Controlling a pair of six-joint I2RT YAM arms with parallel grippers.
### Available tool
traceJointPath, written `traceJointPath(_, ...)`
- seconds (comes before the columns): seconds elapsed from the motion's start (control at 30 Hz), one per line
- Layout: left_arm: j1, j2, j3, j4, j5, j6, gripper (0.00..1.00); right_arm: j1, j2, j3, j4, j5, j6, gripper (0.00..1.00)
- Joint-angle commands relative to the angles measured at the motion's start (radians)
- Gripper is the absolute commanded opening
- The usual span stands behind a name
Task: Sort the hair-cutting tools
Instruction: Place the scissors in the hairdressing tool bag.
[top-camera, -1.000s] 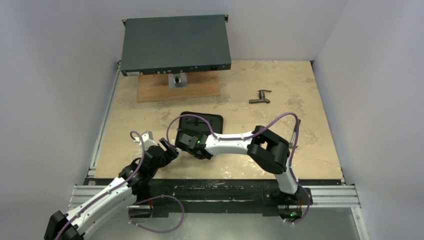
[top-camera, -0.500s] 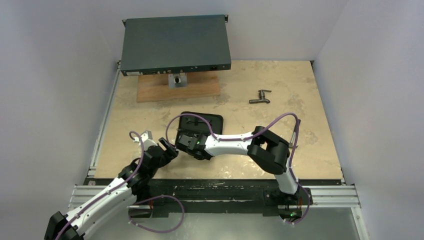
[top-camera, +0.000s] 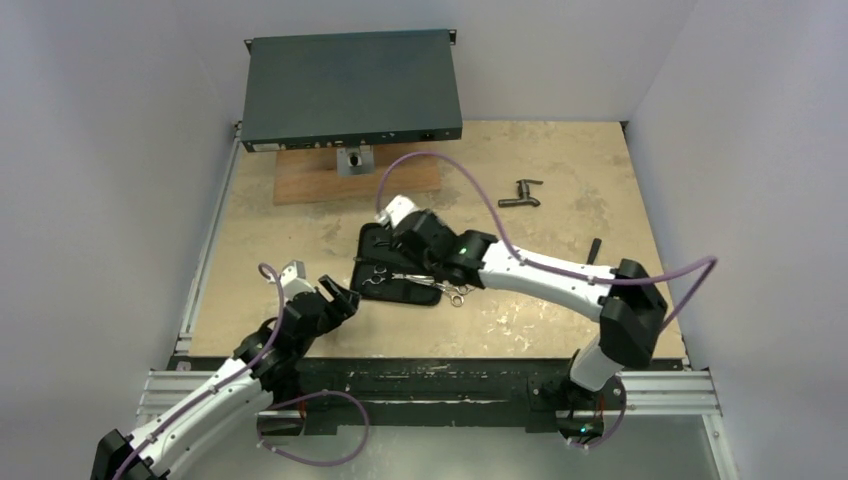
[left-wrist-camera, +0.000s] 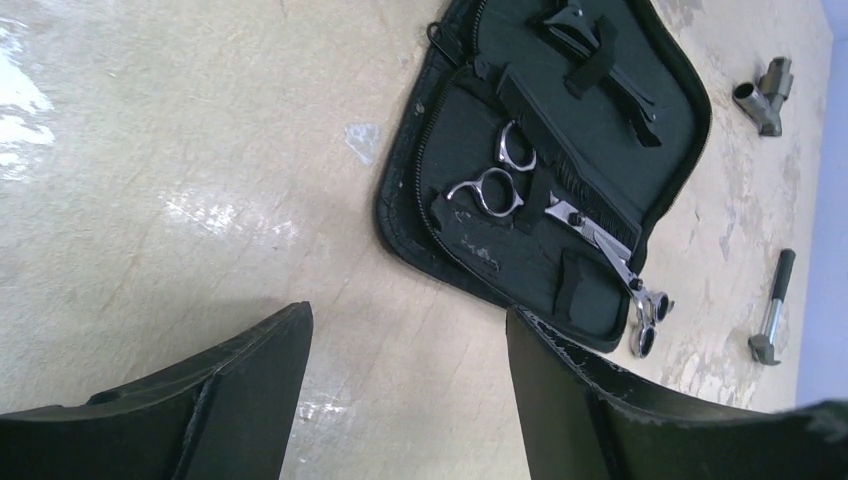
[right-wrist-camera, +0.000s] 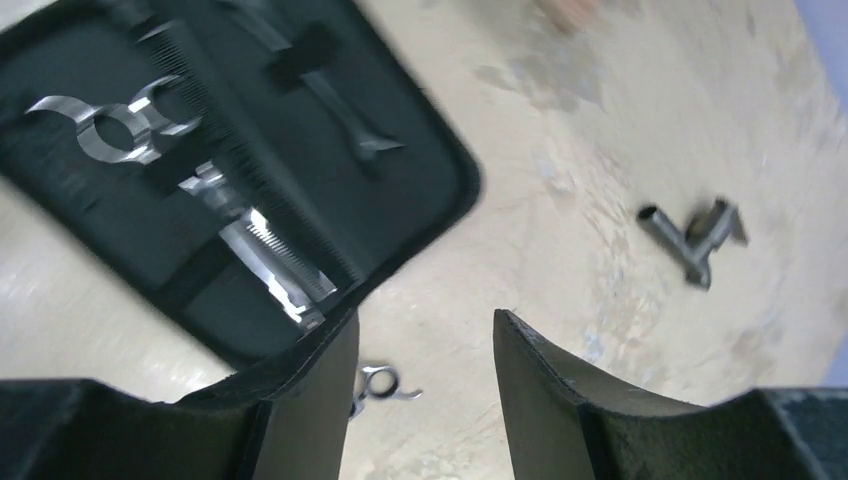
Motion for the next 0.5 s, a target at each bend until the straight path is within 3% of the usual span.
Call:
traceJointPath(0.0,-0.004,0.028,0.048,0.04,0.094,0.064,0.71,-0.171,-0.098,-0.161,0.257,-0.126,0.231,0.51)
traceJointPath(0.23,-0.005,0.236,0.061,0.18,0.258,0.094,0.71,-0.354,-0.183,-0.382,0.575,-0.318,0.472,0.55)
traceJointPath(0.47,-0.005,0.316,0.069,0.242,0.244,0.087,0.71,-0.438,-0.116,-0.437,0.768,-0.413,0.547,0.55)
